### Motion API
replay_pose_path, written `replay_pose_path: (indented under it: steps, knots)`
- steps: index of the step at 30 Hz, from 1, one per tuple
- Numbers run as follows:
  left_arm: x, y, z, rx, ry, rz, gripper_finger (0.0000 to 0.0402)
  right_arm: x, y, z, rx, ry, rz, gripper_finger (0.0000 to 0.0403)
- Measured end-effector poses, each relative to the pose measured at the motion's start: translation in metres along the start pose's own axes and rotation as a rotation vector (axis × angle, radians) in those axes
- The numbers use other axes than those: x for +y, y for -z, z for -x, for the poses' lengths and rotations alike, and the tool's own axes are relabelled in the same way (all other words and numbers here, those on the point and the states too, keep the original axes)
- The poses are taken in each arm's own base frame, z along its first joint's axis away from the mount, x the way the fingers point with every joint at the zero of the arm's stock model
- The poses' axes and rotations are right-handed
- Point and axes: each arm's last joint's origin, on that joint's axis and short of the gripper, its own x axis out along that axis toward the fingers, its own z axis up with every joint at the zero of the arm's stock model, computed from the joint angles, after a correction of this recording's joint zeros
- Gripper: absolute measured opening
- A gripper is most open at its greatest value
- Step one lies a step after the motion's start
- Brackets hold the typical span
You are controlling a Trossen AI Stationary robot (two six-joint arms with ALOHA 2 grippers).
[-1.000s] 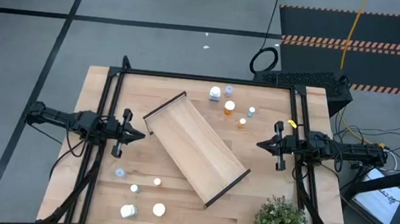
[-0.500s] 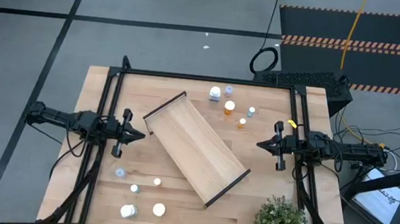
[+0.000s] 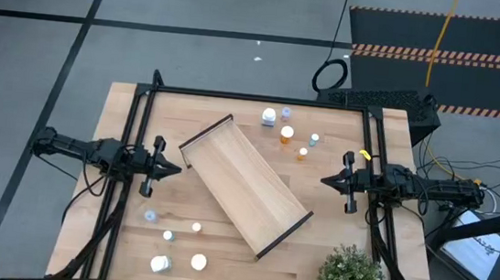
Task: Pick and place medicine bottles onto shelf by color
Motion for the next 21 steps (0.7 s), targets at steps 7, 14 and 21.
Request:
replay_pose_path:
  steps: [7,14,21]
  knots:
    - [0.000,0.000,0.000,0.000,0.000,0.000,0.0024,0.000,0.000,0.000,0.000,0.000,0.000,0.0000]
    - [0.000,-0.009,0.001,-0.025,0.001,0.086,0.0017,0.000,0.000,0.000,0.000,0.000,-0.002,0.0000]
    - [0.002,-0.050,0.008,0.018,-0.001,0.154,0.0006,0.000,0.000,0.000,0.000,0.000,-0.042,0.0000]
